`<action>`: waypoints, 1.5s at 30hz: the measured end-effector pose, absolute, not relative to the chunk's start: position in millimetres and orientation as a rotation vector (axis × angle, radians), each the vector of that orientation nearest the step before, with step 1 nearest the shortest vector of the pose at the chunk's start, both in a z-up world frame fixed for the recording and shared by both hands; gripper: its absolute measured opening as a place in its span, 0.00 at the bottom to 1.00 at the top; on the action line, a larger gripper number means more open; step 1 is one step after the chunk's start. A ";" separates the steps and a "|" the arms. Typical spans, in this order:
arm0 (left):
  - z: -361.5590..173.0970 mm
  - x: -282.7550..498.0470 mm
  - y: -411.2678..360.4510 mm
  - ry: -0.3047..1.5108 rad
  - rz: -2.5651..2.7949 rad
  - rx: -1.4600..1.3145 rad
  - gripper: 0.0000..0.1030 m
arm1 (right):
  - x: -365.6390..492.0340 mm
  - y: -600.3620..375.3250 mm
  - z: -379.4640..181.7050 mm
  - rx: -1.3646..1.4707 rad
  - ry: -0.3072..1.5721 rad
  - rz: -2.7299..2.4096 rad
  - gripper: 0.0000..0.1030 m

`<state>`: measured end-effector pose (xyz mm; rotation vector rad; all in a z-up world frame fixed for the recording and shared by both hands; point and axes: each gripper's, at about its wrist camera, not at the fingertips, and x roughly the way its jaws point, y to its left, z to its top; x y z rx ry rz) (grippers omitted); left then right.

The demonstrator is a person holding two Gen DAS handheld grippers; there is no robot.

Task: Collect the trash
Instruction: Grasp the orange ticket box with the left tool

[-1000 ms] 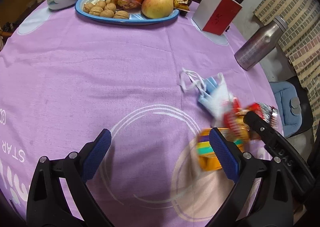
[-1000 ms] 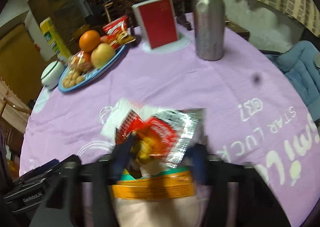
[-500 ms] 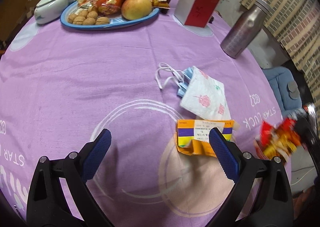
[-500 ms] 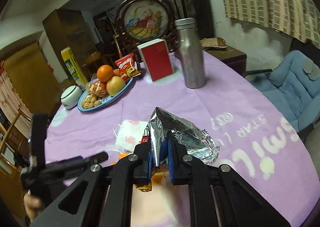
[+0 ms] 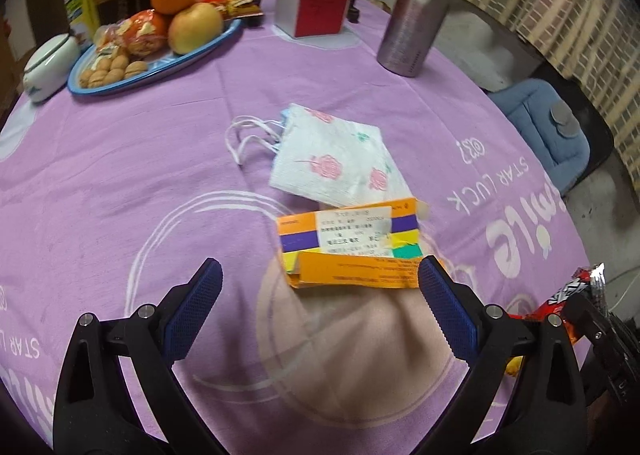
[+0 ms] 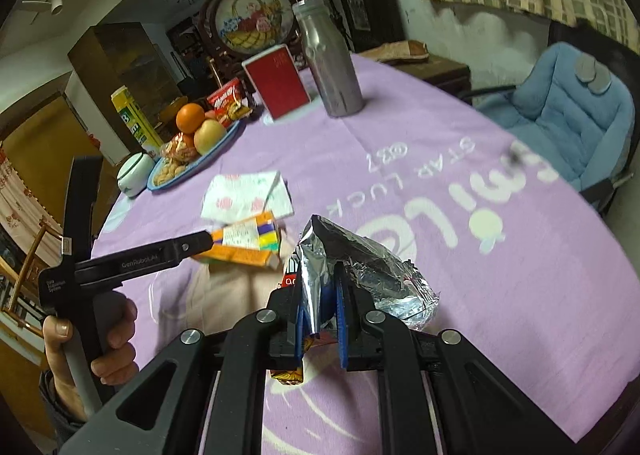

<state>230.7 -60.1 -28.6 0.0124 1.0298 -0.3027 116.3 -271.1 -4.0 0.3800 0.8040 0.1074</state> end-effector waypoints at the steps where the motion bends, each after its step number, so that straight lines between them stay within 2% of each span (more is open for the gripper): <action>1: -29.8 230.4 -63.1 1.027 -0.311 0.022 0.92 | 115.9 -270.0 -6.6 0.382 0.811 0.111 0.13; 21: -66.9 242.9 -89.6 1.077 -0.366 0.083 0.92 | 116.6 -274.8 -31.4 0.440 0.851 0.122 0.19; 23: -64.9 240.2 -91.7 1.052 -0.361 0.094 0.85 | 117.1 -274.2 -32.1 0.438 0.853 0.118 0.20; 24: -61.2 238.5 -90.7 1.032 -0.358 0.091 0.76 | 117.3 -273.7 -32.5 0.439 0.854 0.118 0.20; 27: -47.0 237.2 -82.8 1.032 -0.420 0.041 0.29 | 116.6 -272.0 -32.1 0.437 0.853 0.118 0.20; 28: -45.9 238.9 -79.6 1.046 -0.435 0.012 0.25 | 116.1 -271.6 -31.8 0.437 0.852 0.119 0.20; 35: -37.7 252.0 -37.0 1.109 -0.440 -0.209 0.15 | 112.2 -272.1 -31.6 0.447 0.846 0.131 0.20; 37: -34.3 250.5 -30.7 1.112 -0.445 -0.240 0.04 | 111.6 -273.1 -31.9 0.449 0.846 0.134 0.20; 45: -24.7 235.8 -42.5 1.100 -0.436 -0.163 0.07 | 109.8 -275.5 -32.6 0.454 0.848 0.143 0.20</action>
